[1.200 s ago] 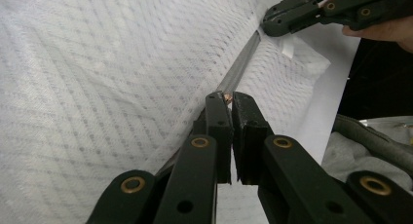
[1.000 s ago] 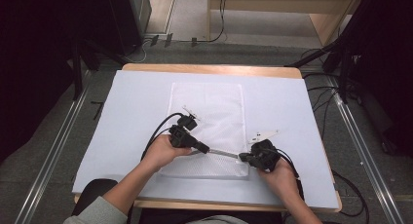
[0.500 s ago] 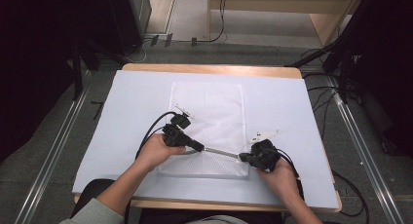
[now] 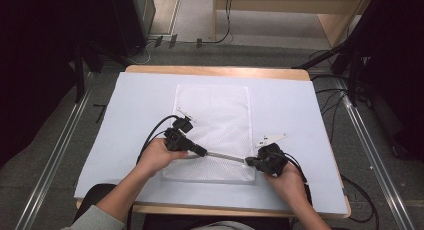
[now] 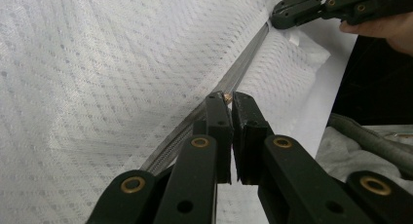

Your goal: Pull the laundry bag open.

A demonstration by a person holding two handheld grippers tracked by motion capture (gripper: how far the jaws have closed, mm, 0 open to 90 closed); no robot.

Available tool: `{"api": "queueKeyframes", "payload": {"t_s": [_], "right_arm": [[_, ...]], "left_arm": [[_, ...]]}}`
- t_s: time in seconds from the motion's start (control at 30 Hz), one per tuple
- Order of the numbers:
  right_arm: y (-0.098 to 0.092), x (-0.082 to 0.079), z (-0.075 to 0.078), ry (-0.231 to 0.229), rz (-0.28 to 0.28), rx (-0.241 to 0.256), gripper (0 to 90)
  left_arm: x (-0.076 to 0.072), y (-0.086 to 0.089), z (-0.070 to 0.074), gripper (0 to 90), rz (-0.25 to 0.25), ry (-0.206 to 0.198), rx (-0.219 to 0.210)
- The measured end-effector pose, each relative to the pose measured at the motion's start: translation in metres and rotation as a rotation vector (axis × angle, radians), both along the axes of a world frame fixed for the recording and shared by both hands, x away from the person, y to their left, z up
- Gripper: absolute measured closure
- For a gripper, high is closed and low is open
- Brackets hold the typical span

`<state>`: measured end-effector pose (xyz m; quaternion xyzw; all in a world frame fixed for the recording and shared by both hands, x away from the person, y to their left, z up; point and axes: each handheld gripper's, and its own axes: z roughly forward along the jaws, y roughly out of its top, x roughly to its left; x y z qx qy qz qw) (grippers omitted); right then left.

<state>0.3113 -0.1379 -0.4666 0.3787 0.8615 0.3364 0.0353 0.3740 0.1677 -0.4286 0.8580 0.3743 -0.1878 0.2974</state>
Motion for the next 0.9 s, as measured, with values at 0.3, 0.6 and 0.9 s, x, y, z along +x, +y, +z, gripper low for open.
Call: {"api": "queueKeyframes", "payload": {"t_s": [0.3,0.6,0.9], "right_arm": [[0.0,0.0,0.0,-0.002,-0.001,-0.003,90.0],[0.0,0.0,0.0,-0.001,0.001,-0.001,90.0],[0.0,0.0,0.0,-0.005,0.003,0.0,90.0]], "left_arm": [[0.001,0.003,0.0,88.3,0.018,-0.015,0.011],[0.0,0.027,-0.002,88.2,0.053,0.011,0.006],[0.0,0.041,0.001,88.2,0.079,0.006,-0.002]]}}
